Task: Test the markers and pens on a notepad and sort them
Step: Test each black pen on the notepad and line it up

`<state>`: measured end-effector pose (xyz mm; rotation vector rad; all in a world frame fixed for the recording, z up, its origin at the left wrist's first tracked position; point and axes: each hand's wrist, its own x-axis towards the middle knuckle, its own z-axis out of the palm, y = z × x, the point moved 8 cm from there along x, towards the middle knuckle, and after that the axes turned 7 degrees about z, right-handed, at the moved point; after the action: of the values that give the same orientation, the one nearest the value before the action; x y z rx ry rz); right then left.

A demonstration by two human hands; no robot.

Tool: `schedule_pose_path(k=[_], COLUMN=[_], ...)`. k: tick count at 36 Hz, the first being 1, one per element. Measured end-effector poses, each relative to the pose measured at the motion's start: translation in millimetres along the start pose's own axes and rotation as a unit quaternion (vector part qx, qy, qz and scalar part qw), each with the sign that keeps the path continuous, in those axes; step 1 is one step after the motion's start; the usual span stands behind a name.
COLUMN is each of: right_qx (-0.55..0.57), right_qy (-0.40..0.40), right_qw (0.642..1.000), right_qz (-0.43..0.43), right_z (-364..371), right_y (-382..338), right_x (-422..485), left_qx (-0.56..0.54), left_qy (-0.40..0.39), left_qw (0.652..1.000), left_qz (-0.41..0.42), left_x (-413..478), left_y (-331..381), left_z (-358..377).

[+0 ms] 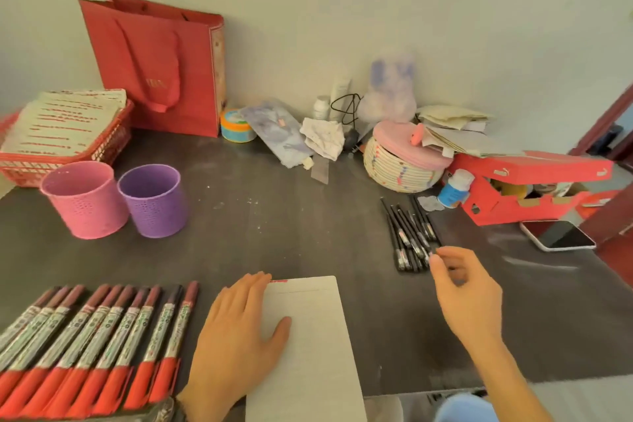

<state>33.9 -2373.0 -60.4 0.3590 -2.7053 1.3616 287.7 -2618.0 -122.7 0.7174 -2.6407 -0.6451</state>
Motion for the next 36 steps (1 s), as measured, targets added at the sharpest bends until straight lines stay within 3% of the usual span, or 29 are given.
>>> schedule_pose_path(k=[6,11,16,22,26,30,36], right_qx=[-0.233,-0.357,-0.417,-0.431,-0.340,-0.081,0.177], right_qy=[-0.054,-0.088,-0.103,-0.096,-0.086,-0.123,-0.216], right_qw=[0.970,0.930,0.903,0.896,0.935,0.988,0.957], right_qz=[-0.031,-0.024,0.008,0.043,0.045,0.040,0.080], right_z=[50,77,89,89,84,83,96], right_y=[-24,-35,-33,-30,-37,-50,-46], right_x=[53,70,75,79,73,33,-68], left_qx=[0.013,0.031,0.033,0.033,0.035,0.024,-0.013], left_qy=[0.003,-0.006,-0.003,0.006,0.008,0.008,0.046], left_qw=[1.000,0.999,0.999,0.999,0.999,1.000,0.998], left_qz=[-0.004,0.005,0.004,0.003,0.005,0.006,0.042], left_x=[4,5,5,5,6,5,3], left_y=[-3,-4,-3,-4,-5,-4,3], left_z=[2,2,1,3,3,3,-7])
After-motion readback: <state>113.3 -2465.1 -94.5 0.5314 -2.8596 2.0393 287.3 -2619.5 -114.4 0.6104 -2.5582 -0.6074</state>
